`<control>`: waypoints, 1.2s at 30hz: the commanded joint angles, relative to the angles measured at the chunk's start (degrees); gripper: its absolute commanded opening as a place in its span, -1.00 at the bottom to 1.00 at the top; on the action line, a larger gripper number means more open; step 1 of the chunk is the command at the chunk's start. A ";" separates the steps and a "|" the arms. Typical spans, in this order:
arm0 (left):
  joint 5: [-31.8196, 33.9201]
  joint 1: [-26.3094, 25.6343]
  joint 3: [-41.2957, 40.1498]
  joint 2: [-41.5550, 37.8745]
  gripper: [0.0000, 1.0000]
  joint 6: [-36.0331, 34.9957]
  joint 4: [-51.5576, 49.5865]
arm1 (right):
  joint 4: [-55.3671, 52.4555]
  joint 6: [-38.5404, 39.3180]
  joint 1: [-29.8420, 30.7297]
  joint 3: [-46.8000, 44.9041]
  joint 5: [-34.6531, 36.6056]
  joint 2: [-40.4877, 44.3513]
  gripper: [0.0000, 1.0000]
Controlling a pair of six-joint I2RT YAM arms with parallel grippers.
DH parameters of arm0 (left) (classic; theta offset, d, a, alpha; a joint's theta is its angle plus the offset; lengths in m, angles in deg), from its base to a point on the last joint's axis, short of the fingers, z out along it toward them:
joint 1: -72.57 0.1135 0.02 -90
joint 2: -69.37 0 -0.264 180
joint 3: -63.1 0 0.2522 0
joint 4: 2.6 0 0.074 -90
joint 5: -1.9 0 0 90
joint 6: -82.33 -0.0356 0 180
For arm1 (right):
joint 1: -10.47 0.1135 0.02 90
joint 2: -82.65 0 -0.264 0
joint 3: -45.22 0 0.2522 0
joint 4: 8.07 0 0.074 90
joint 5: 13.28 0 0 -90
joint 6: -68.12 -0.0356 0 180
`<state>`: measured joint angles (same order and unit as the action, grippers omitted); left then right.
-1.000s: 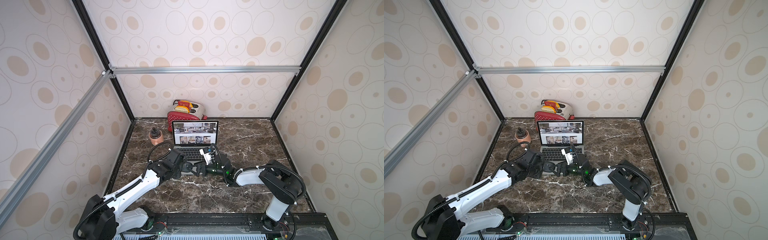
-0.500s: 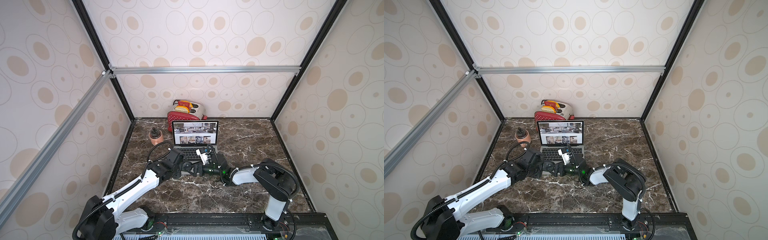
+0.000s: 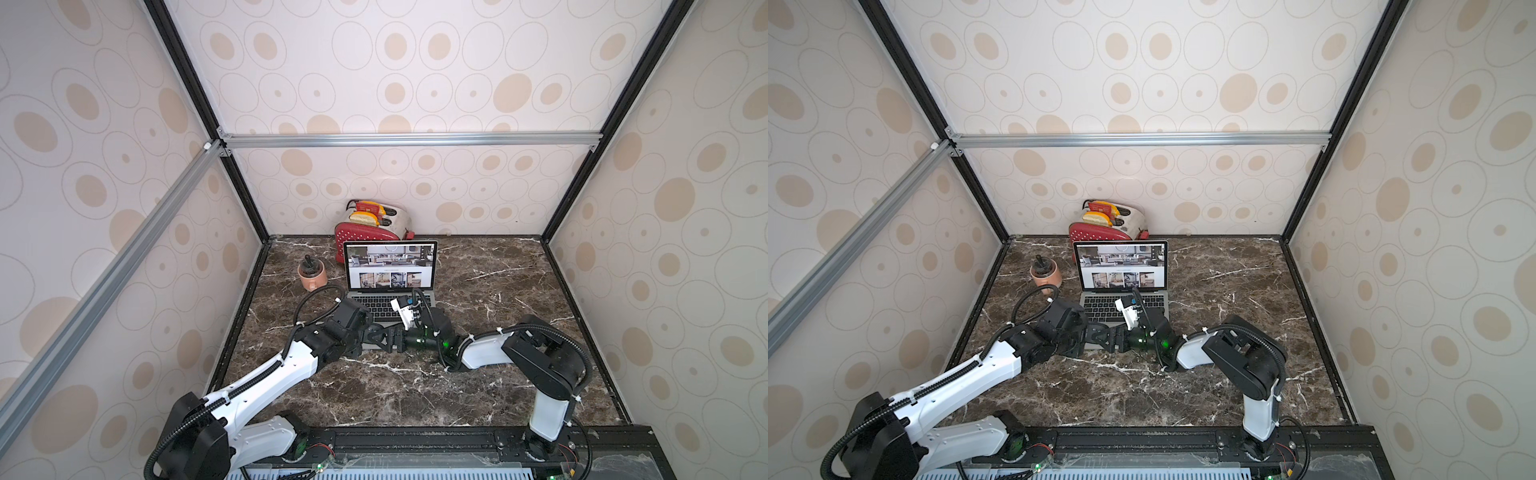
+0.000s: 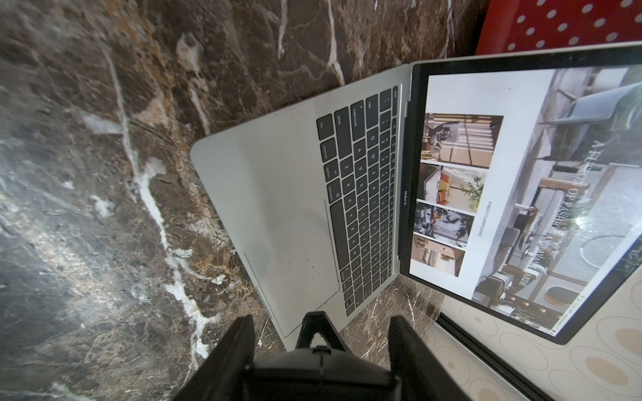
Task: Insert the wireless mouse receiver into the laptop
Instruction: Remove the lid from the mouse.
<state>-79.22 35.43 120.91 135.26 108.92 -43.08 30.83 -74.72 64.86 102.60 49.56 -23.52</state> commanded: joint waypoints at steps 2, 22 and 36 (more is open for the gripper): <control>0.09 -0.52 0.18 -0.81 -1.00 0.48 0.35 | 0.64 -0.58 0.81 1.85 -1.02 -1.42 0.59; 1.93 -0.53 -0.72 -2.93 -1.00 -0.10 -0.06 | 2.32 -1.12 0.71 0.35 -0.24 -1.14 0.06; 2.67 -0.54 -1.28 -3.90 -1.00 -0.04 -0.42 | 3.45 -1.64 0.45 0.26 -1.16 -1.41 -0.08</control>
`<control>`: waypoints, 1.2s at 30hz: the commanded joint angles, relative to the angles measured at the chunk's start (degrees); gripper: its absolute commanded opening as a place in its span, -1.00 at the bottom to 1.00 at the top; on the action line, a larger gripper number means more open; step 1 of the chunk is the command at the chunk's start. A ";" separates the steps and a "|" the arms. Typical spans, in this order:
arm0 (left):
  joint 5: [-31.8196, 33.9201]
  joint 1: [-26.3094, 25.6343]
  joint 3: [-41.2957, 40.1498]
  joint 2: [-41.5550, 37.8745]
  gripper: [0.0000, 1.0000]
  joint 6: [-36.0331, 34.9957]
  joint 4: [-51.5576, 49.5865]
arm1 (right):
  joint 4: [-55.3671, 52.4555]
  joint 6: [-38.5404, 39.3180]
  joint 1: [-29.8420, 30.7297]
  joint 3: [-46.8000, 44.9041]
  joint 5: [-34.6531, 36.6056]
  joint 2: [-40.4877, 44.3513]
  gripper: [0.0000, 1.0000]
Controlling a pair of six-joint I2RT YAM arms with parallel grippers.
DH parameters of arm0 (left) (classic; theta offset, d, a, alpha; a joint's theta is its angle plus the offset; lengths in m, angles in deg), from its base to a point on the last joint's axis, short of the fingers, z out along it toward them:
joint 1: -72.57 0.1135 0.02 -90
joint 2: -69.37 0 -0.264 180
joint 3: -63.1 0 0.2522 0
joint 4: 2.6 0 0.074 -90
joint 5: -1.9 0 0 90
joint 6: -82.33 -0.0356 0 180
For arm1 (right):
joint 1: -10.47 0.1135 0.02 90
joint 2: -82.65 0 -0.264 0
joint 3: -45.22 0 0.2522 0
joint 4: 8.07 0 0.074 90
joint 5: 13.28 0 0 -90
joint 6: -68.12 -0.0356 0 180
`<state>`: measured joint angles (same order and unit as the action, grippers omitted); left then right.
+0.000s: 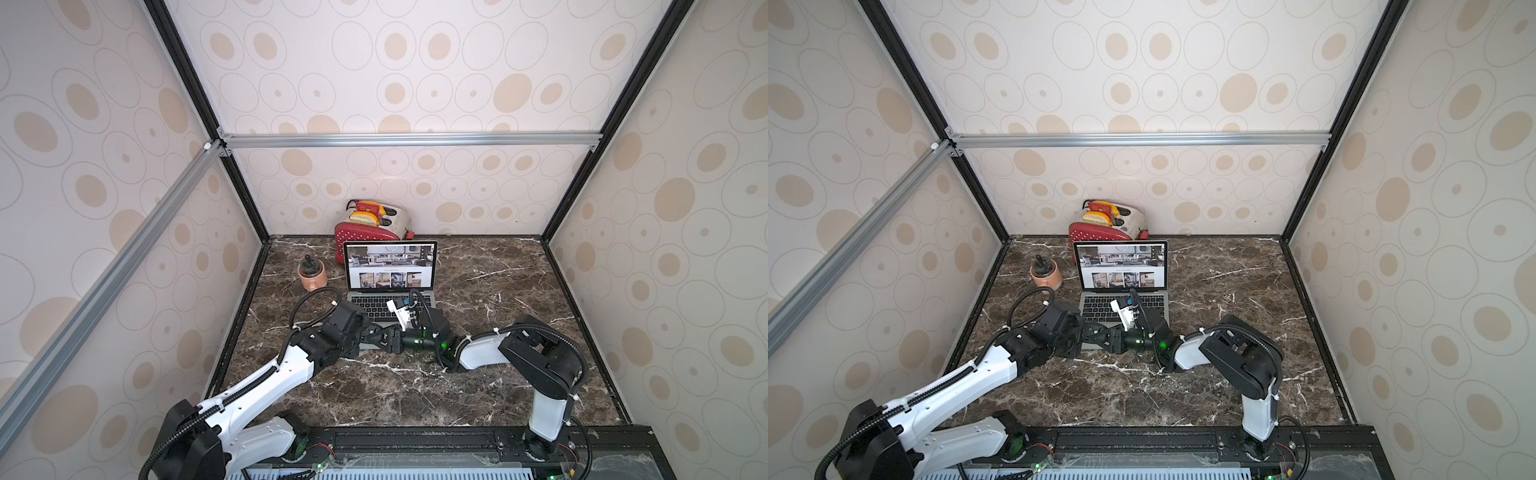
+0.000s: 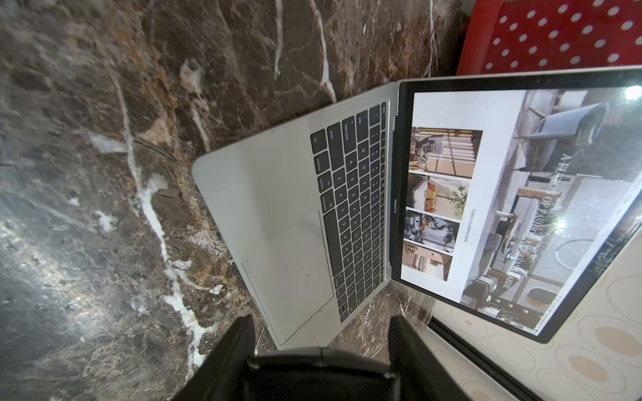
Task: Insert the wireless mouse receiver into the laptop
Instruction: Remove the lid from the mouse.
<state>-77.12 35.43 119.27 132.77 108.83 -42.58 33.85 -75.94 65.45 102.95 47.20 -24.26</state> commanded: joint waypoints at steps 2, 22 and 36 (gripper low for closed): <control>0.70 -0.52 0.25 -1.41 -1.00 0.11 -1.01 | 0.22 -0.21 -0.14 0.33 0.58 -0.60 0.01; 3.42 -0.44 -1.04 -2.95 -1.00 1.11 -3.39 | 3.77 -1.22 0.01 -2.29 -1.16 1.57 0.13; 3.61 -0.38 -1.00 -4.07 -1.00 0.30 -4.15 | 4.62 -0.51 -0.02 -3.53 -0.70 2.86 -0.07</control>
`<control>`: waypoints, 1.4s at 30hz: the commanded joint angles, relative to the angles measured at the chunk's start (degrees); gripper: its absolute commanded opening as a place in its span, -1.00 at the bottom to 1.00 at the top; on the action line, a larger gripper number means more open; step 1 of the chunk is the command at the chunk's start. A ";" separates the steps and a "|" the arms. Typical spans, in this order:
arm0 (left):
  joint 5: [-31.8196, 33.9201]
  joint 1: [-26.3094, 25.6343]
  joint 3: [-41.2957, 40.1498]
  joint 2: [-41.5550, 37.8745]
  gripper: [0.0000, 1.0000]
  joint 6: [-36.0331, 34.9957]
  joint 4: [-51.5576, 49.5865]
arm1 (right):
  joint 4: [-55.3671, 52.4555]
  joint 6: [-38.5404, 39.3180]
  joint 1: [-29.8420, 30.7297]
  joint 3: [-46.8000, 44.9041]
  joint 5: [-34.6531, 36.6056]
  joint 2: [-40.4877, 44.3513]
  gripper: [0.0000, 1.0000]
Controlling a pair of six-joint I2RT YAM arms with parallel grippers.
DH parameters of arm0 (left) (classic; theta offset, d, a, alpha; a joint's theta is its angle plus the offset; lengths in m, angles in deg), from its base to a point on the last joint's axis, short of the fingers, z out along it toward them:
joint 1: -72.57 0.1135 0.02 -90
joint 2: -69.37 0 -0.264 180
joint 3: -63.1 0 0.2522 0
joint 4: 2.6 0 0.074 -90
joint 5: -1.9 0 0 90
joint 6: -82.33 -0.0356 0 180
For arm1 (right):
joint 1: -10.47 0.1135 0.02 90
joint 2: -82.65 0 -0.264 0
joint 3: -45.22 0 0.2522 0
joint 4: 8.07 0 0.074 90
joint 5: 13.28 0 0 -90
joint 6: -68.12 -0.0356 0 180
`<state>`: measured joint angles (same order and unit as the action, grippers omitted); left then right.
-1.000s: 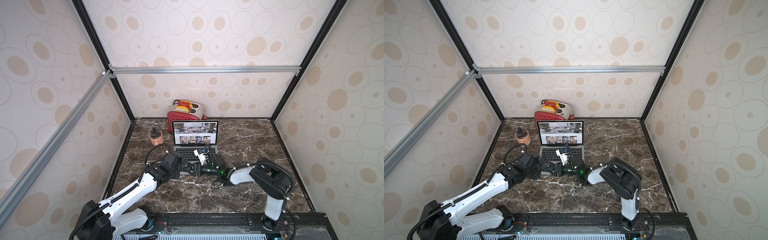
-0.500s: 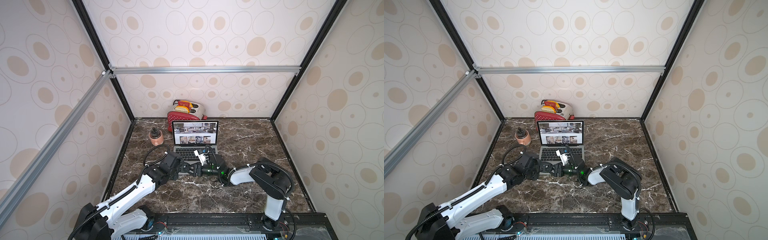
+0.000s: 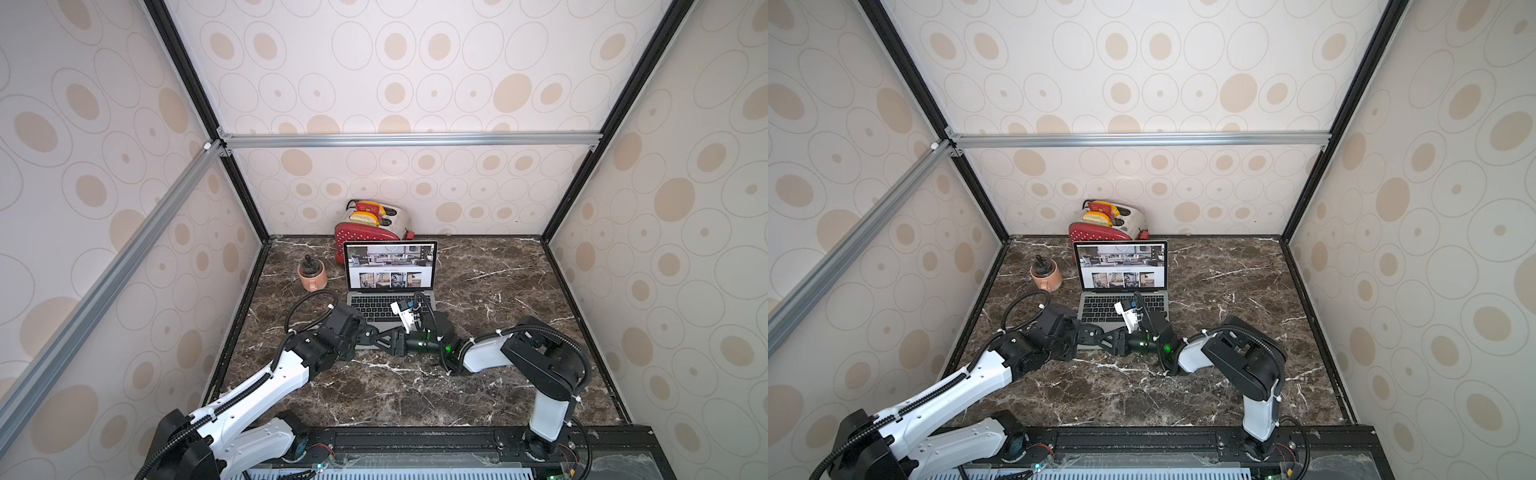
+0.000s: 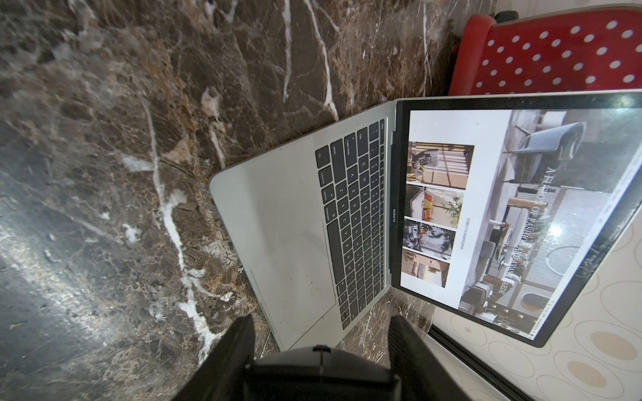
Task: Insert the wireless mouse receiver into the laptop
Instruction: Remove the lid from the mouse.
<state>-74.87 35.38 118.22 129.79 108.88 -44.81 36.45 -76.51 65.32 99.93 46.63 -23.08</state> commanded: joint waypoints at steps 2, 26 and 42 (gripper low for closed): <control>1.36 -0.37 0.03 -1.37 -1.00 0.17 -2.08 | 1.92 0.31 0.09 -0.29 -0.08 1.84 -0.08; 1.75 -0.34 -1.10 -2.20 -1.00 0.23 -1.96 | 2.96 0.65 0.09 -1.82 -0.07 3.82 -0.52; 2.23 -0.34 -1.29 -2.19 -1.00 0.34 -2.39 | 4.78 0.86 0.17 -2.24 -1.62 4.76 -0.73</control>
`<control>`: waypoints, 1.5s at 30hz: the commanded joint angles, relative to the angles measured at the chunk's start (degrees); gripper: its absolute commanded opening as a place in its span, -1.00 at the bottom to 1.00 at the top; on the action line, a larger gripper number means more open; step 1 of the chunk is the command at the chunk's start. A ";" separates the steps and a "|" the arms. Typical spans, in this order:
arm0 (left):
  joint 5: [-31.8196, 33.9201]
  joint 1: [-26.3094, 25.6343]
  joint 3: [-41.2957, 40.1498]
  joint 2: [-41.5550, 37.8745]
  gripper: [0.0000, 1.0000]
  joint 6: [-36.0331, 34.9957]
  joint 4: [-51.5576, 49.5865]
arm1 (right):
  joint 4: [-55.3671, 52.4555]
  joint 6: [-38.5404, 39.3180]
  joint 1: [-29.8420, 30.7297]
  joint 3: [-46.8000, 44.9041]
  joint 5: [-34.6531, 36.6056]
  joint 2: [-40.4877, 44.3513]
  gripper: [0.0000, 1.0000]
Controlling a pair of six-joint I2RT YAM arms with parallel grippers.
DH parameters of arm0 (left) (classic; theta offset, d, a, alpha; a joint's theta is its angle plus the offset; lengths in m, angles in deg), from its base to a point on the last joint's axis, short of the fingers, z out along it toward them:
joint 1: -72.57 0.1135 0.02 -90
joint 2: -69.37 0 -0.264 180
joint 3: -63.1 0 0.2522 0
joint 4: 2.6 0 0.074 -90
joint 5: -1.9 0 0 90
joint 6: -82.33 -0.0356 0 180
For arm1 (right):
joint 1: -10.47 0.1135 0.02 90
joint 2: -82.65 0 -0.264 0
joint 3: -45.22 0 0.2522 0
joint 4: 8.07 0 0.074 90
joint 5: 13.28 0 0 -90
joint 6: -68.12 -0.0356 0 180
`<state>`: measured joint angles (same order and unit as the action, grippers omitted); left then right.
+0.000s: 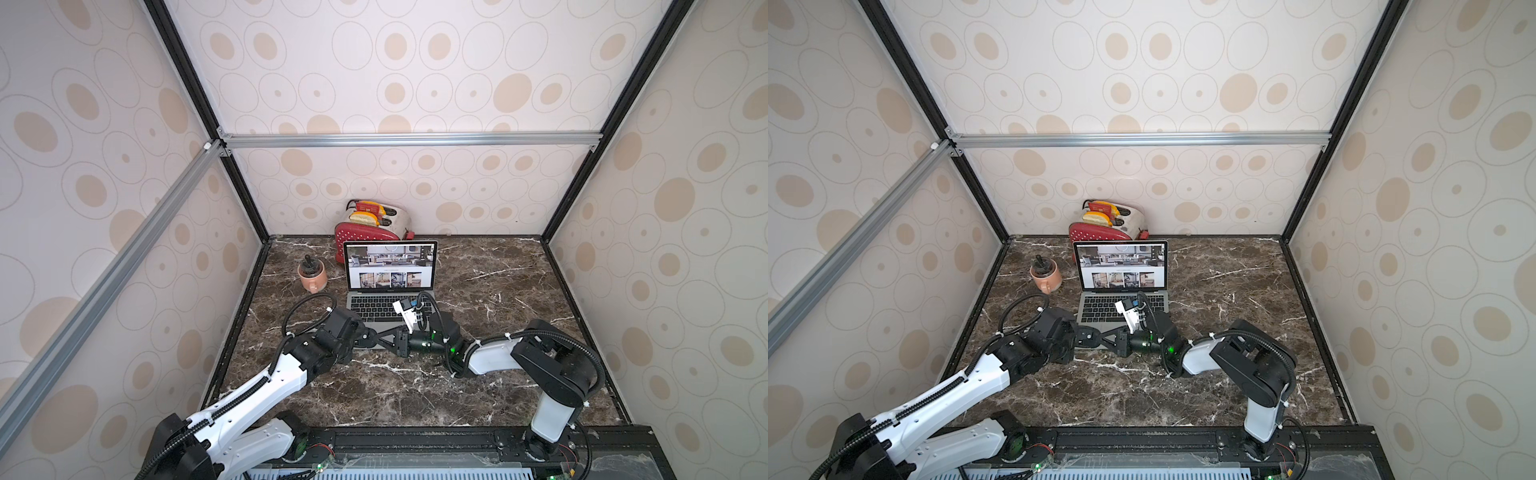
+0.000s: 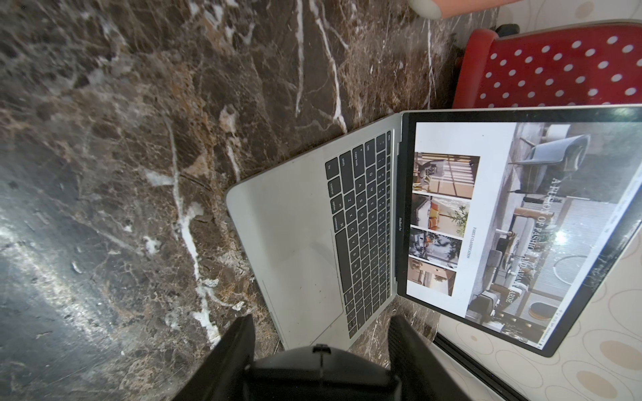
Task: Insert the wireless mouse receiver into the laptop
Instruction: Remove the lid from the mouse, then place the lid at the center of the board.
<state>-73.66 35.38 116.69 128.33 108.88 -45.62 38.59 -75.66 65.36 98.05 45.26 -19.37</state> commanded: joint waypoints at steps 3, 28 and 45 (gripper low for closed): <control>1.21 -0.34 0.24 -0.71 -1.00 0.30 -1.57 | 4.36 -0.26 0.13 -0.40 -1.07 0.86 -0.77; 0.00 -0.39 0.08 -0.34 -1.00 -2.76 -5.10 | -85.46 19.76 -7.39 11.53 26.17 36.55 -1.00; -0.73 -0.15 -1.06 -0.64 -1.00 -4.91 -3.57 | -116.29 25.84 -11.20 25.77 50.65 8.70 -1.00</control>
<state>-74.89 35.38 115.73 128.18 104.94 -48.50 -70.41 -48.05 54.46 121.48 88.99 -7.80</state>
